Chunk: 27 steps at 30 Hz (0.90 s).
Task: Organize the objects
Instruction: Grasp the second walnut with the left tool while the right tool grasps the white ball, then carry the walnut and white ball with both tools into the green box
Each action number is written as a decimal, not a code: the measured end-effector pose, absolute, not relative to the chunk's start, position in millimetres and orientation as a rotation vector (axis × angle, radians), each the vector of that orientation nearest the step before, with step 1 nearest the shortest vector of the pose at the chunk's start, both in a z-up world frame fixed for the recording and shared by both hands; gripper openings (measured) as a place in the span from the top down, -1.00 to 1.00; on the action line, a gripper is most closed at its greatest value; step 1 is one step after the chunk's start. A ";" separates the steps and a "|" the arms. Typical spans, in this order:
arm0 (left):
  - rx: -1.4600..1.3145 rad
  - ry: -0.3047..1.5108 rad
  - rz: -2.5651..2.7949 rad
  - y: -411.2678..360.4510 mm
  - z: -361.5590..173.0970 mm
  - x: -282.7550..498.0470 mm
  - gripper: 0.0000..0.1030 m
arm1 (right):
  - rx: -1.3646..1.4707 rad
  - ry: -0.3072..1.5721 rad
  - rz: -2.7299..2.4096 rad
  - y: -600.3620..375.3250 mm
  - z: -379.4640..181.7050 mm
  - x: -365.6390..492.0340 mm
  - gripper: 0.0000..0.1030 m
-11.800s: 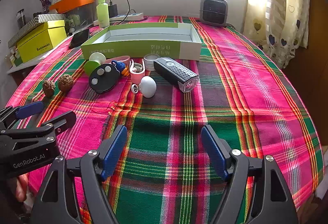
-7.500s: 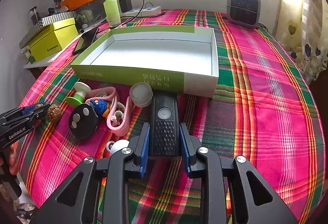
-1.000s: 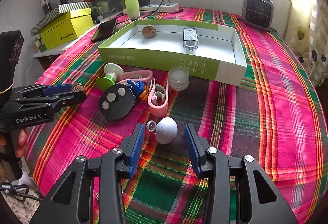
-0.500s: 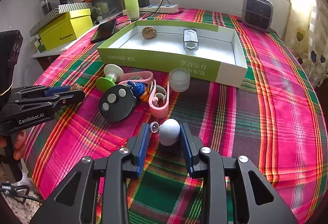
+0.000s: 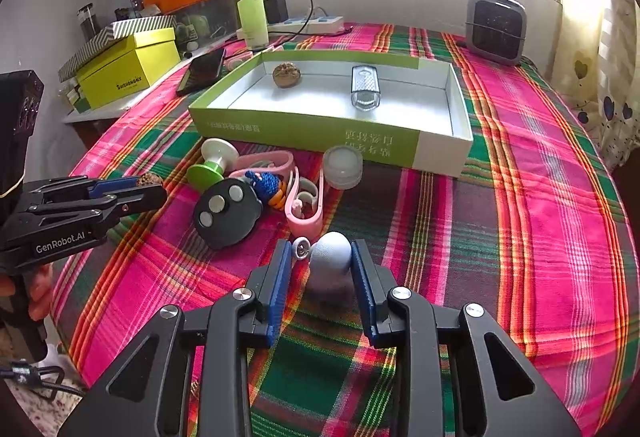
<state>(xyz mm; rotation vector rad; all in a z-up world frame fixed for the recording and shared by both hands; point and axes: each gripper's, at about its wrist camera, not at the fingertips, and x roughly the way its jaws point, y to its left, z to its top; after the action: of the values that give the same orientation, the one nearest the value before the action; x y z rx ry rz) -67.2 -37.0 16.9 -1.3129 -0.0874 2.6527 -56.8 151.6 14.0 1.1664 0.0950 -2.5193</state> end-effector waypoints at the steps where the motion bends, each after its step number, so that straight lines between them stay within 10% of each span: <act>1: -1.307 -0.089 2.653 -36.8 18.6 -67.3 0.48 | 1.161 0.094 -2.523 151.9 15.4 -57.2 0.38; 27: -1.191 -0.041 2.641 -10.1 54.0 -121.2 0.48 | 1.064 0.052 -2.581 156.3 48.1 -101.8 0.38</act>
<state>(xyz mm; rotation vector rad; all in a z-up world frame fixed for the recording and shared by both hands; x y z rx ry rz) -121.2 -10.1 54.0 -1.1912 -0.0412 2.6409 -101.8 156.3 48.1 1.0638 0.0517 -2.5811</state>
